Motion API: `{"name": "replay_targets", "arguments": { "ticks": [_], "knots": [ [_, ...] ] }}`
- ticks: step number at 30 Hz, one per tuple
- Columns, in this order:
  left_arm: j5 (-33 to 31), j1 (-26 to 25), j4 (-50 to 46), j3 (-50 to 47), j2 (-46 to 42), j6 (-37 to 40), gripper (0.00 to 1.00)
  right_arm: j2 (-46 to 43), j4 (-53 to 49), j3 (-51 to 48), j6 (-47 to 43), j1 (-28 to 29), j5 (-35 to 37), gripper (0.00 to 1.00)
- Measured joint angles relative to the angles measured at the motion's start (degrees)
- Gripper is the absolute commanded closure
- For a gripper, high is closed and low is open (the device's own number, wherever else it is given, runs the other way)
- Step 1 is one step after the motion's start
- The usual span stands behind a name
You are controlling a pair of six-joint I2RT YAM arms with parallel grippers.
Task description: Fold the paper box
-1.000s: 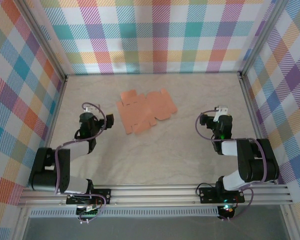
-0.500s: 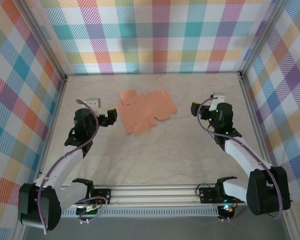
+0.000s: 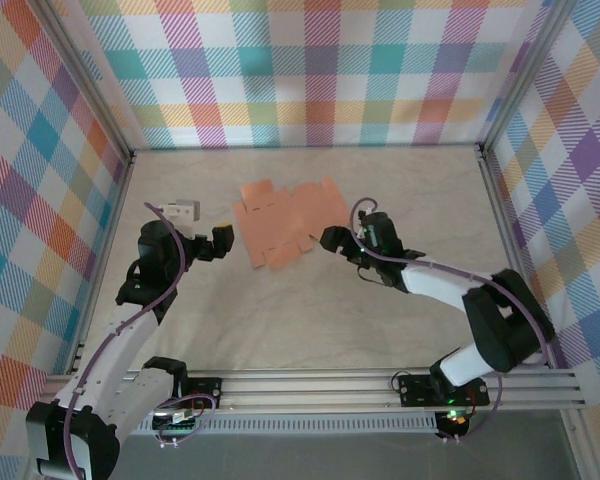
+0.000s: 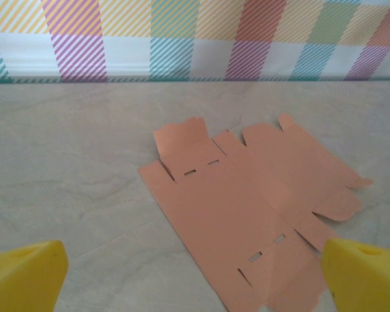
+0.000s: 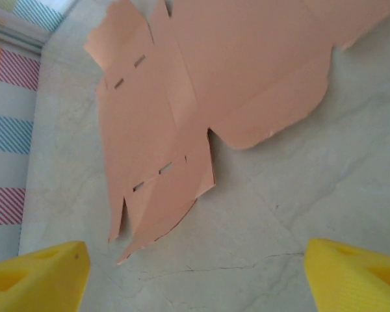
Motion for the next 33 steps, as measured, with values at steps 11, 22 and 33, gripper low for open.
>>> {"name": "replay_targets", "arguments": {
  "ticks": [11, 22, 33],
  "knots": [
    [-0.07, 0.00, -0.90, -0.04, 2.10, -0.66, 0.00, 14.88, 2.12, 8.66, 14.10, 4.26, -2.12, 0.59],
    [-0.22, -0.02, -0.66, -0.79, 3.78, -1.20, 0.00, 22.29, 1.79, 15.10, 15.06, 3.85, -3.91, 0.74],
    [-0.72, -0.07, 0.90, -1.99, 5.70, -3.30, 0.00, 22.64, 1.07, 15.98, 11.54, 0.68, -5.33, 1.00]
  ]
}}
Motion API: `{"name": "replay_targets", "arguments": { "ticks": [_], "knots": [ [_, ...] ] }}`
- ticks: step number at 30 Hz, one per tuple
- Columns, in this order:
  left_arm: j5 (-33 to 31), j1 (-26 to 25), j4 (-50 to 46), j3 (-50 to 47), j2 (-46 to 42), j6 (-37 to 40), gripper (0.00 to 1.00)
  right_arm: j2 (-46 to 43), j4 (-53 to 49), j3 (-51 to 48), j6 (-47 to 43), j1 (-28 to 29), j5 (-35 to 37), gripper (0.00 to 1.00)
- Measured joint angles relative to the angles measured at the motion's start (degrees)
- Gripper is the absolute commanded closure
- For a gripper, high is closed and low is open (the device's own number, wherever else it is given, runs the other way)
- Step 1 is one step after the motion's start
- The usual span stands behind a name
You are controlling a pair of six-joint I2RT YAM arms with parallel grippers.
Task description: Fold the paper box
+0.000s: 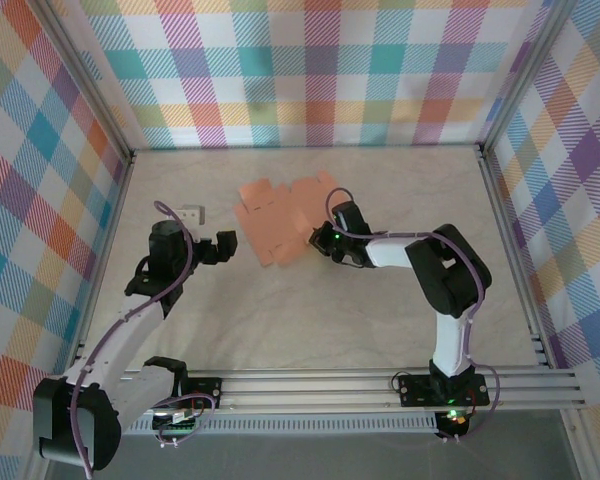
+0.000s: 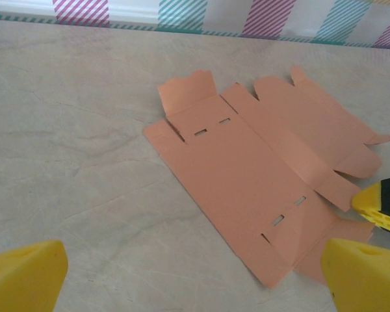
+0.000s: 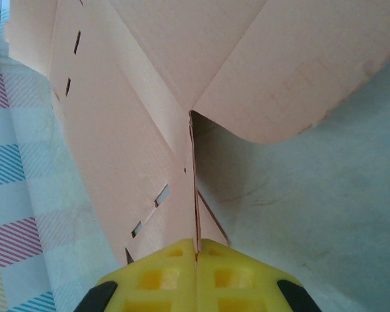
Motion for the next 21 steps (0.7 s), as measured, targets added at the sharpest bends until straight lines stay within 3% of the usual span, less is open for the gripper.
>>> {"name": "replay_targets", "arguments": {
  "ticks": [10, 17, 21],
  "knots": [
    [0.04, -0.31, 2.36, -0.52, 3.37, -3.63, 0.00, -7.43, -2.95, -6.40, -4.55, -2.86, 0.39, 1.00],
    [-0.15, -1.07, 4.48, -0.52, 5.86, -6.43, 0.00, -9.94, -2.14, -11.45, -3.06, -3.85, 1.01, 1.00],
    [-0.15, -1.51, 4.59, -0.52, 6.86, -7.02, 0.00, -10.38, -4.74, -10.60, -8.09, -5.99, -1.09, 1.00]
  ]
}}
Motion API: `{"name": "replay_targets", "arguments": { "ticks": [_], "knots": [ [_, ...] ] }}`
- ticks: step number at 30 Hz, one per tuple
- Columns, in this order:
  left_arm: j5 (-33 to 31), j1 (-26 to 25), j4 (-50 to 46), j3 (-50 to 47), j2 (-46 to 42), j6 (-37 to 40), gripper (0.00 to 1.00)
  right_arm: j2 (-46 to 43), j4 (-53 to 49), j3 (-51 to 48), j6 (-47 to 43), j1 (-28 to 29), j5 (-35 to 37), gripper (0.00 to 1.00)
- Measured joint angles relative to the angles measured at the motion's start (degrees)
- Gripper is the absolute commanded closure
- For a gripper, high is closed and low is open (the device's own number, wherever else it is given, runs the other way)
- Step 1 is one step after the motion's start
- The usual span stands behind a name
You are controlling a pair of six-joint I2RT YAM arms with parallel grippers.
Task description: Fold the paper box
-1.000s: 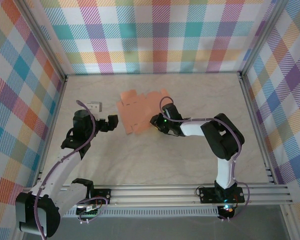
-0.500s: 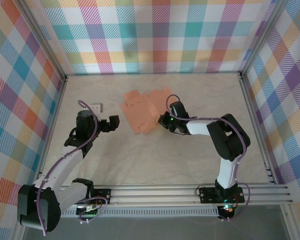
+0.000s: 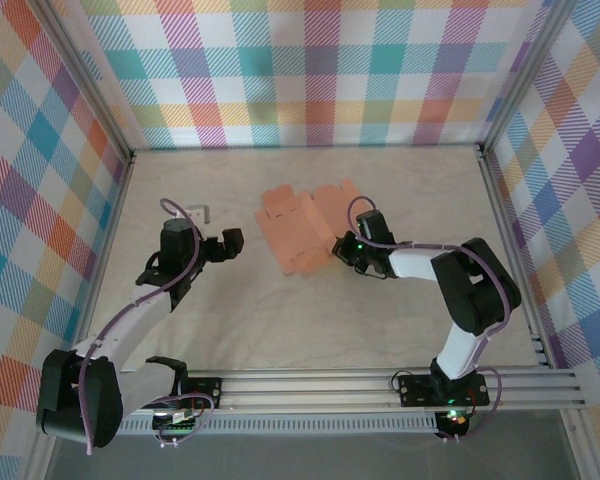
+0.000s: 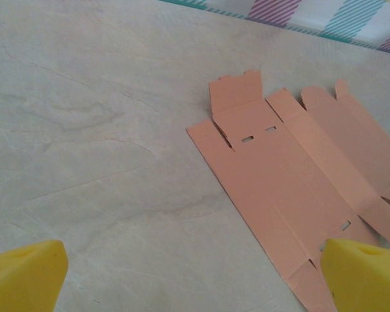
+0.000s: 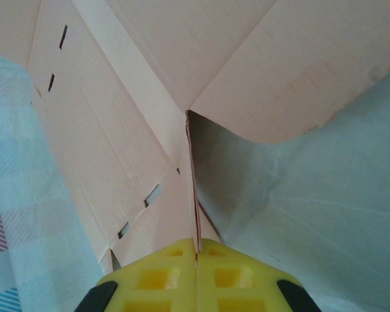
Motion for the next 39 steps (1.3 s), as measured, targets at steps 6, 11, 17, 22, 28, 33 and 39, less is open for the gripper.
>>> {"name": "replay_targets", "arguments": {
  "ticks": [6, 11, 17, 22, 28, 33, 39],
  "knots": [
    [-0.85, -0.11, -0.28, 0.17, 1.81, 0.24, 0.00, 2.82, -15.87, 13.97, -20.48, -6.01, -7.21, 1.00],
    [-0.90, -0.11, -0.72, 1.31, 3.67, 0.66, 0.00, 11.43, -32.46, 31.85, -39.71, -7.50, -14.58, 1.00],
    [-0.85, -0.11, -2.60, 4.55, 7.04, 1.38, 0.00, 22.95, -49.13, 48.59, -54.01, -7.45, -17.57, 0.67],
    [-1.03, -0.11, -3.80, 7.15, 9.75, 2.05, 0.00, 24.13, -51.54, 50.88, -54.36, -7.61, -15.30, 0.12],
    [-0.33, 0.96, -9.18, 17.40, 21.70, 3.32, 0.00, 11.63, -42.97, 36.65, -48.04, -8.31, -11.34, 0.02],
    [2.95, 3.34, -18.56, 30.45, 34.99, 5.66, 0.01, 0.20, -36.85, 25.24, -44.04, -8.68, -12.55, 0.00],
    [7.98, 5.90, -28.02, 40.50, 46.16, 6.16, 0.20, -5.20, -33.59, 17.11, -41.64, -8.68, -13.99, 0.00]
  ]
}}
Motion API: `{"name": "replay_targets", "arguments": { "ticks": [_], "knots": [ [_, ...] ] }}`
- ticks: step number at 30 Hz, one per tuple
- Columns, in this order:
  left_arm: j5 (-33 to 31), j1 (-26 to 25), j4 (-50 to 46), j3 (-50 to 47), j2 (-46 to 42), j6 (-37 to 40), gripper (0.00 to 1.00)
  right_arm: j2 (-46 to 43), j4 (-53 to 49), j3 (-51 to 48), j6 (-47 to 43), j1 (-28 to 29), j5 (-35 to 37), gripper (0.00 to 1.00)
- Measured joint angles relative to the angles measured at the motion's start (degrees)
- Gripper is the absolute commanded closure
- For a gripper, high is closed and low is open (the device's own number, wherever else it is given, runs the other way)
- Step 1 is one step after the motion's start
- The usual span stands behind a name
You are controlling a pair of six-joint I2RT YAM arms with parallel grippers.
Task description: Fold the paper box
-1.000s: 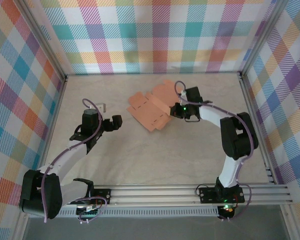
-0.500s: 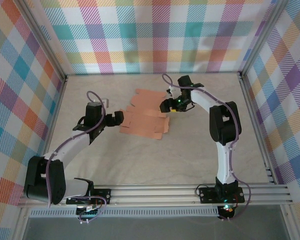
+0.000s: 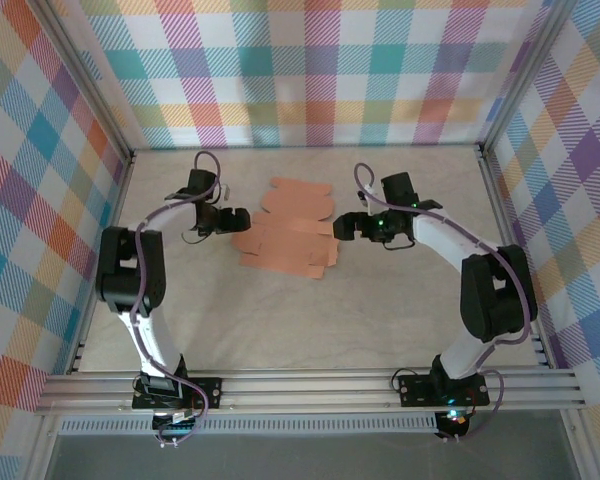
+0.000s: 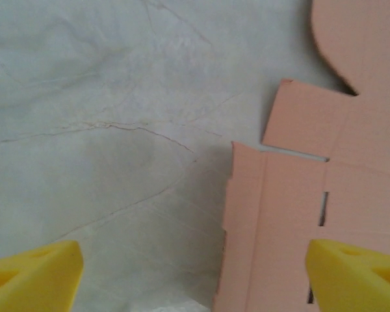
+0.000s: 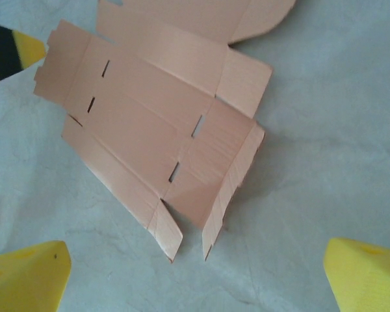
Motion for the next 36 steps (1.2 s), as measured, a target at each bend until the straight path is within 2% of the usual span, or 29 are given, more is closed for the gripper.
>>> {"name": "replay_targets", "arguments": {
  "ticks": [2, 8, 13, 18, 22, 26, 28, 34, 35, 36],
  "knots": [
    [1.95, 0.31, -1.60, 2.29, 2.78, -0.50, 0.30, -1.01, 0.15, -1.57, 0.57, 0.00, 0.00, 0.00],
    [9.33, 0.35, -2.93, 3.15, 4.92, -3.96, 0.72, -2.84, 0.96, -3.15, 2.40, 0.00, 0.04, 0.00],
    [13.18, 0.35, 2.10, -0.90, 3.52, -8.92, 1.00, -2.93, 1.92, -3.15, 3.39, 0.00, 0.15, 0.00],
    [12.70, -0.26, 11.72, -11.56, -4.48, -18.56, 1.00, -3.80, 3.65, -4.04, 6.43, 0.00, 2.19, 0.00],
    [6.75, -3.48, 19.26, -19.74, -11.50, -28.81, 1.00, -6.91, 6.99, -6.84, 12.61, 0.00, 5.64, 0.00],
    [-1.86, -10.71, 25.97, -26.62, -16.39, -40.50, 1.00, -9.84, 12.31, -11.43, 21.14, 0.02, 8.02, 0.02],
    [-7.45, -15.93, 28.33, -29.55, -17.92, -47.56, 1.00, -10.23, 14.82, -13.64, 25.33, 0.37, 8.41, 0.03],
    [-20.61, -27.39, 30.95, -32.63, -18.25, -66.90, 1.00, -10.23, 20.37, -18.34, 35.78, 4.17, 10.71, 0.05],
    [-21.92, -28.39, 30.97, -32.65, -18.23, -69.07, 0.92, -10.23, 21.49, -19.10, 37.35, 4.94, 11.13, 0.05],
    [-23.23, -29.33, 31.01, -32.65, -18.23, -71.04, 0.81, -10.23, 22.71, -20.04, 39.04, 5.62, 11.54, 0.05]
  ]
}}
